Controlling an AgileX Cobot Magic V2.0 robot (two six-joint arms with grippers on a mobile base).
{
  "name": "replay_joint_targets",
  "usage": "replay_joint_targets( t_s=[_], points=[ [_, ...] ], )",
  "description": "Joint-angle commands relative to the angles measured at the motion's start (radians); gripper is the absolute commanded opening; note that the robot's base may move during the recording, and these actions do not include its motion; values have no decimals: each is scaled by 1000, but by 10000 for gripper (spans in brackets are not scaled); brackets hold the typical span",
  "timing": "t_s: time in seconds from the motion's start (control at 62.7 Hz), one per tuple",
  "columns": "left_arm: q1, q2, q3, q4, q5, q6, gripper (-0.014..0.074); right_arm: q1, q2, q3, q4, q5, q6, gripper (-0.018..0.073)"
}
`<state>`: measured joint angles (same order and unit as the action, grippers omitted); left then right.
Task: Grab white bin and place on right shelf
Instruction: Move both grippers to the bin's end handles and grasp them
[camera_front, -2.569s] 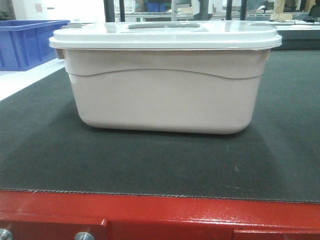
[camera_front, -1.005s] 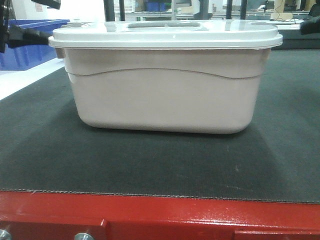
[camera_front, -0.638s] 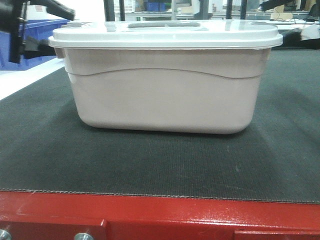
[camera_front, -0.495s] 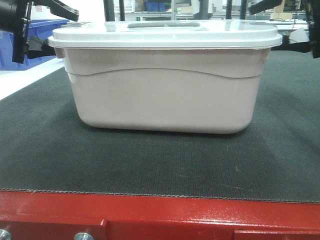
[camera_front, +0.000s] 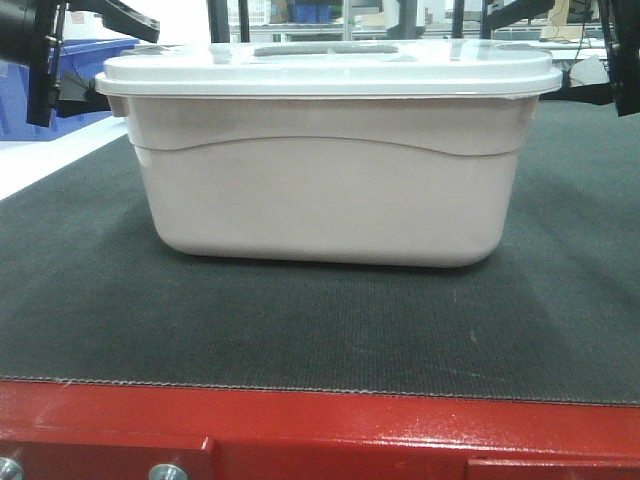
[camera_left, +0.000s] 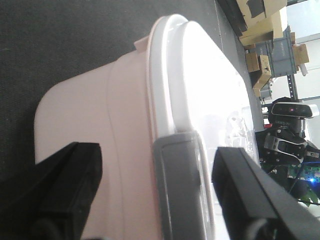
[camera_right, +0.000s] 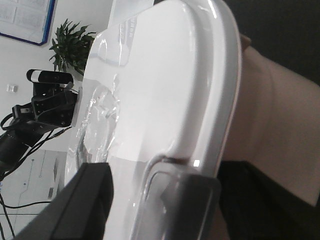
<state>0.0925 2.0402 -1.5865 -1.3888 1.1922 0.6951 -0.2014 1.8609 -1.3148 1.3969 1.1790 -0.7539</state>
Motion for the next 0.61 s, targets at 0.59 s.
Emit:
replay_joint_targets(
  t_s=[0.59],
  points=[
    [-42,-58,-31,-24,127,-39,367,2,-78,-33,15,157,-10,541]
  ],
)
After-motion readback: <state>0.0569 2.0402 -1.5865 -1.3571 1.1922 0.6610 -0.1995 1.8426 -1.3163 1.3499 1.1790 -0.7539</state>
